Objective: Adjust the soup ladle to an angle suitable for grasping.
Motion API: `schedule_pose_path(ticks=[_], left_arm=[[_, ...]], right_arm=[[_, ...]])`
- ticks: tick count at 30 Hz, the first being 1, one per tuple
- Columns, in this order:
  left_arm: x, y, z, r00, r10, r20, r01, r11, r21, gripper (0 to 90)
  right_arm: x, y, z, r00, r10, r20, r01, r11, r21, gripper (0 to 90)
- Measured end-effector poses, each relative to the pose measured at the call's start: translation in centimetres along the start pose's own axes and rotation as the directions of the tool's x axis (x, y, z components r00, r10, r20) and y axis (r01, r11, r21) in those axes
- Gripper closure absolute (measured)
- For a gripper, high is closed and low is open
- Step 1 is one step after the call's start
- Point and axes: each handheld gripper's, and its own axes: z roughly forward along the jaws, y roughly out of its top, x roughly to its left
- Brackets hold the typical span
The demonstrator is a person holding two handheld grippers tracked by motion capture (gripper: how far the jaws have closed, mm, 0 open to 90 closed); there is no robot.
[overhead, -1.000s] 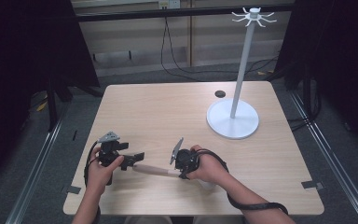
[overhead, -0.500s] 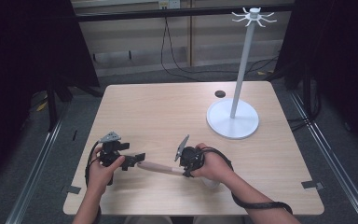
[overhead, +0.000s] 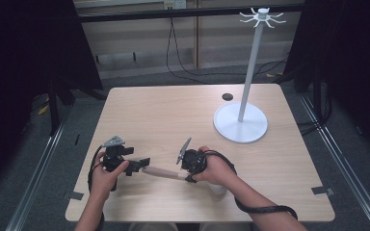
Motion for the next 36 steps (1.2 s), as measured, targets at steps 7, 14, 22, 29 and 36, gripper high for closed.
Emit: schedule_pose_path(ticks=[7, 14, 22, 29, 36], left_arm=[[0.1, 0.0, -0.2, 1.0000, -0.005, -0.006, 0.005, 1.0000, -0.005, 2.7], [0.1, 0.0, -0.1, 1.0000, -0.004, -0.003, 0.004, 1.0000, -0.005, 2.7], [-0.2, 0.1, 0.2, 1.0000, 0.006, 0.001, -0.006, 1.0000, 0.004, 2.7], [-0.4, 0.0, 0.5, 0.9999, 0.012, 0.010, -0.012, 0.9999, 0.010, 2.7], [-0.4, 0.1, 0.7, 0.9998, 0.013, 0.017, -0.013, 0.9998, 0.014, 2.7]], right_arm=[[0.5, 0.2, 0.4, 0.9997, -0.016, -0.016, 0.016, 1.000, -0.009, 78.8], [0.1, -0.6, -0.1, 0.9998, 0.002, -0.021, -0.003, 0.999, -0.036, 79.0], [-0.7, -2.2, -1.7, 0.9996, 0.028, -0.009, -0.029, 0.998, -0.063, 79.0], [-1.6, -3.4, -2.8, 0.9982, 0.059, 0.005, -0.059, 0.995, -0.085, 79.0], [-2.5, -4.4, -3.9, 0.9936, 0.109, 0.031, -0.104, 0.986, -0.134, 79.0]])
